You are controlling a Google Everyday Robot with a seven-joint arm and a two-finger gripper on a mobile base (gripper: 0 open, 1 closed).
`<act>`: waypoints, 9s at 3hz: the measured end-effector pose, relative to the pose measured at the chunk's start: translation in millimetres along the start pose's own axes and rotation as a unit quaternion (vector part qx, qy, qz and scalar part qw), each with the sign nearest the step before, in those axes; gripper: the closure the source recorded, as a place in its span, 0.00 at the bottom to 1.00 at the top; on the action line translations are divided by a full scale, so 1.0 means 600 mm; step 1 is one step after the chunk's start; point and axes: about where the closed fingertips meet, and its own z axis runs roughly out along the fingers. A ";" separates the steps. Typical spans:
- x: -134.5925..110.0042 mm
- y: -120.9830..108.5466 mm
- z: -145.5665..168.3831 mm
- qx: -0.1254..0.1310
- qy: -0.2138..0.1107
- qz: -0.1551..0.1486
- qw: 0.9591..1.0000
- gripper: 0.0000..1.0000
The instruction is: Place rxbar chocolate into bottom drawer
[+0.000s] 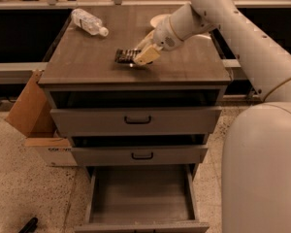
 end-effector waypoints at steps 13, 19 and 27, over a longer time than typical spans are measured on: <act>0.378 0.528 0.118 -0.036 -0.116 0.181 0.976 1.00; 0.601 0.541 0.373 -0.051 -0.105 0.252 0.961 1.00; 0.843 0.470 0.447 0.069 -0.085 0.351 0.930 0.00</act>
Offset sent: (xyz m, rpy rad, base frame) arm -0.1048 0.0090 -0.0031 0.4575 0.0495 0.1432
